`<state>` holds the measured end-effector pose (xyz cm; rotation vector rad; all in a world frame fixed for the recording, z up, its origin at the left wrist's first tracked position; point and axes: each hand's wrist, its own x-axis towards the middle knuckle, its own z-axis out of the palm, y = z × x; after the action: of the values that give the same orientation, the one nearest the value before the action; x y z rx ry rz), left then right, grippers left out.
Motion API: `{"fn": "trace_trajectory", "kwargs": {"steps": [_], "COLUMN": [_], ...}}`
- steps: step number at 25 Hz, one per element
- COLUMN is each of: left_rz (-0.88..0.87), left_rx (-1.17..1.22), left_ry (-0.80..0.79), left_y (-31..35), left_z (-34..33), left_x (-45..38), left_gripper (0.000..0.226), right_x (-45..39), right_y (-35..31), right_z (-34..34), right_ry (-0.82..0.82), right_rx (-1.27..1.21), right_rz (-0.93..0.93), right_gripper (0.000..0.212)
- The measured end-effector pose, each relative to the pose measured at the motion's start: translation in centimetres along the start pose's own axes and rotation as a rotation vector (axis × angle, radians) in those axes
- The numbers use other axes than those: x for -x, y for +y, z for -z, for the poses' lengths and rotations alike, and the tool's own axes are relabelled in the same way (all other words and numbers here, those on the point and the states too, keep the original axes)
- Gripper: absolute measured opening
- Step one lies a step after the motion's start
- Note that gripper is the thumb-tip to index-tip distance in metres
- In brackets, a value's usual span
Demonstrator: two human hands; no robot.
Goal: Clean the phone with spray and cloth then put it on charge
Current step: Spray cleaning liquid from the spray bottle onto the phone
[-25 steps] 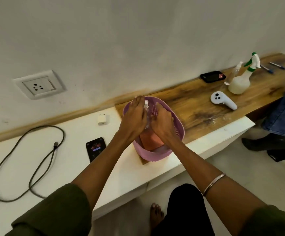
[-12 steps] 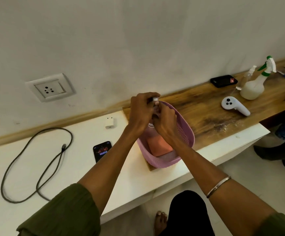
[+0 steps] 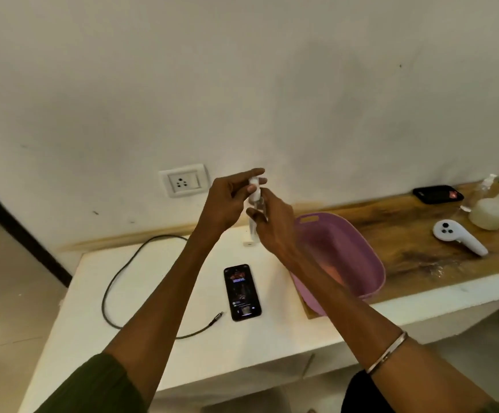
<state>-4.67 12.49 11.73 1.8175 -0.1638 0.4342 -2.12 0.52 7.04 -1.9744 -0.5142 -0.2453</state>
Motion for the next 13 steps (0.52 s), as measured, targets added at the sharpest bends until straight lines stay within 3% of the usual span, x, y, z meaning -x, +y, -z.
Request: {"fn": "trace_trajectory", "kwargs": {"steps": [3, 6, 10, 13], "left_rz": [0.063, 0.148, 0.265, 0.292], "left_rx": [0.037, 0.096, 0.108, 0.118], "left_ry": [-0.036, 0.083, 0.351, 0.59], "left_y": [-1.2, -3.1, -5.1, -5.2], "left_z": [3.9, 5.5, 5.4, 4.0], "left_x": [2.9, 6.3, 9.6, 10.8], "left_gripper": [0.032, 0.023, 0.014, 0.019], "right_x": [1.5, 3.9, 7.3, 8.4], "right_y": [-1.7, -1.8, -0.7, -0.5], "right_z": [-3.3, -6.6, -9.3, -10.2], "right_ry": [-0.17, -0.269, -0.225, -0.128], "right_rx": [-0.136, -0.145, -0.074, 0.005], "right_rz": [-0.039, -0.059, -0.103, -0.093], "right_gripper": [0.018, 0.024, 0.042, 0.044]}}
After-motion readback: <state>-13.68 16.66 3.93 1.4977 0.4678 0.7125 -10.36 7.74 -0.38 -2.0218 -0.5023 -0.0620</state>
